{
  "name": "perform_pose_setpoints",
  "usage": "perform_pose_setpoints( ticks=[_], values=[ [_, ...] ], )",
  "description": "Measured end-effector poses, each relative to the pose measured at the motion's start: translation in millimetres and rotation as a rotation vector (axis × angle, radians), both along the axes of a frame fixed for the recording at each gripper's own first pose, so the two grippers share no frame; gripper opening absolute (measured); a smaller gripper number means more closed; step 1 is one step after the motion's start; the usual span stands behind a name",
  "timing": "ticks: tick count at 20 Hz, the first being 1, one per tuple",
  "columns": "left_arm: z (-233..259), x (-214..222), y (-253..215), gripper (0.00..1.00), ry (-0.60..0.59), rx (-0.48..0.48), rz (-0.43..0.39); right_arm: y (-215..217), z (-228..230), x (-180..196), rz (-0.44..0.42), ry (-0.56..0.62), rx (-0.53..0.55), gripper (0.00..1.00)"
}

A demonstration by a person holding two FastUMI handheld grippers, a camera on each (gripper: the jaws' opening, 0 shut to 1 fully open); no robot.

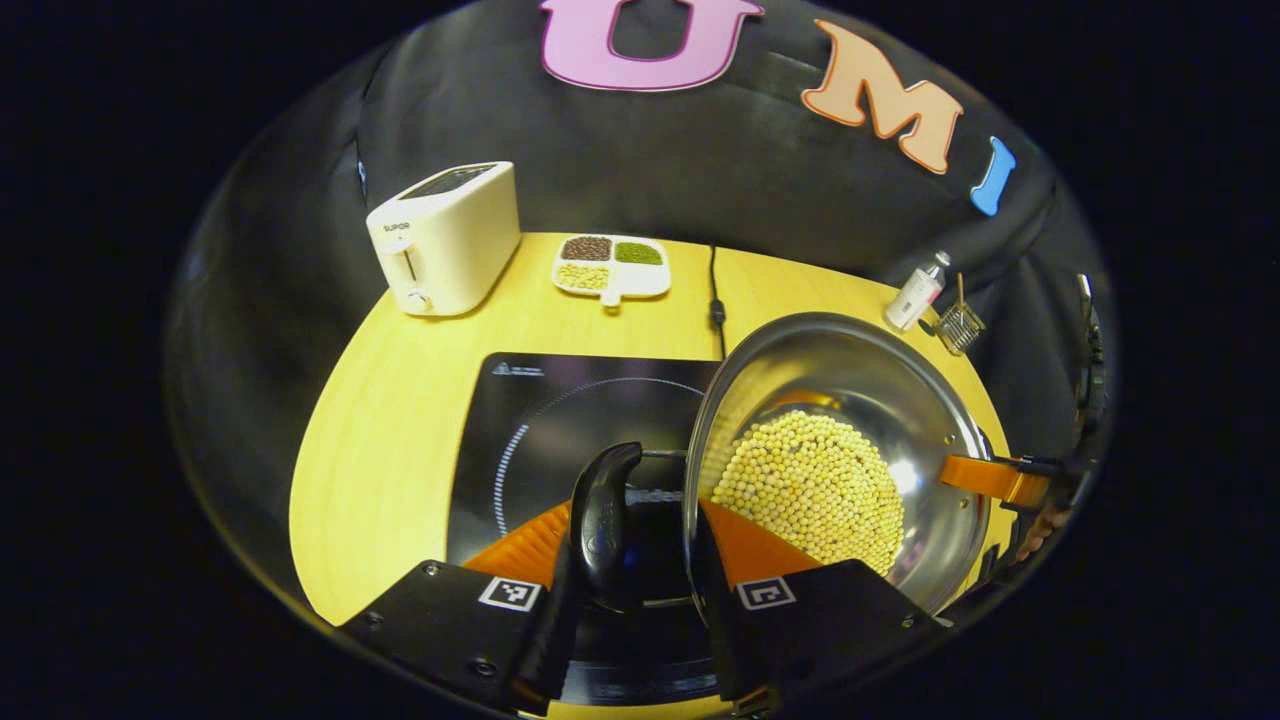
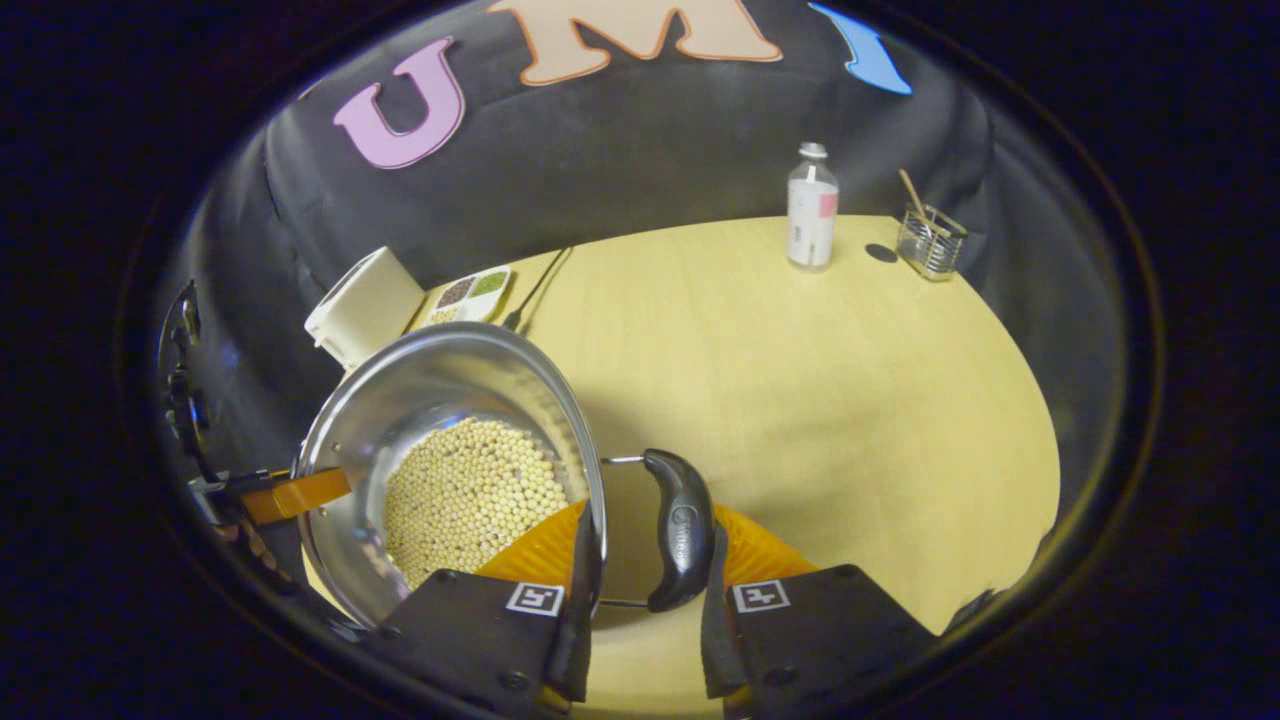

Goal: First push the handle of the pot to place it horizontally, then grasp the pot with both hands and set it on the induction cooktop.

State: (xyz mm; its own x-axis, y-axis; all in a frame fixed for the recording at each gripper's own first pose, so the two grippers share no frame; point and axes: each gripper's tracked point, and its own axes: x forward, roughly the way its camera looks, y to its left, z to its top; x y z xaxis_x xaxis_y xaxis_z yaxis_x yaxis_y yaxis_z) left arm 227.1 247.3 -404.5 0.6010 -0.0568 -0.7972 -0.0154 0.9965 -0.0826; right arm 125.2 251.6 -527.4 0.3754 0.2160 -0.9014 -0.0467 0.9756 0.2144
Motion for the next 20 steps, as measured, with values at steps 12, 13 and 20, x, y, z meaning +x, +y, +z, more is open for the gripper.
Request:
perform_pose_setpoints(
  ticks=[12,13,20],
  values=[
    [-6,9,87,0.57,-0.006,-0.020,0.004,91,3,-4,0.020,0.021,-0.032,0.46],
    [-7,10,90,0.57,-0.013,-0.019,0.000,94,3,-4,0.019,0.020,-0.032,0.46],
    [-8,19,98,0.59,-0.047,-0.016,0.015,102,0,-1,0.012,0.022,-0.023,0.49]
  ],
)
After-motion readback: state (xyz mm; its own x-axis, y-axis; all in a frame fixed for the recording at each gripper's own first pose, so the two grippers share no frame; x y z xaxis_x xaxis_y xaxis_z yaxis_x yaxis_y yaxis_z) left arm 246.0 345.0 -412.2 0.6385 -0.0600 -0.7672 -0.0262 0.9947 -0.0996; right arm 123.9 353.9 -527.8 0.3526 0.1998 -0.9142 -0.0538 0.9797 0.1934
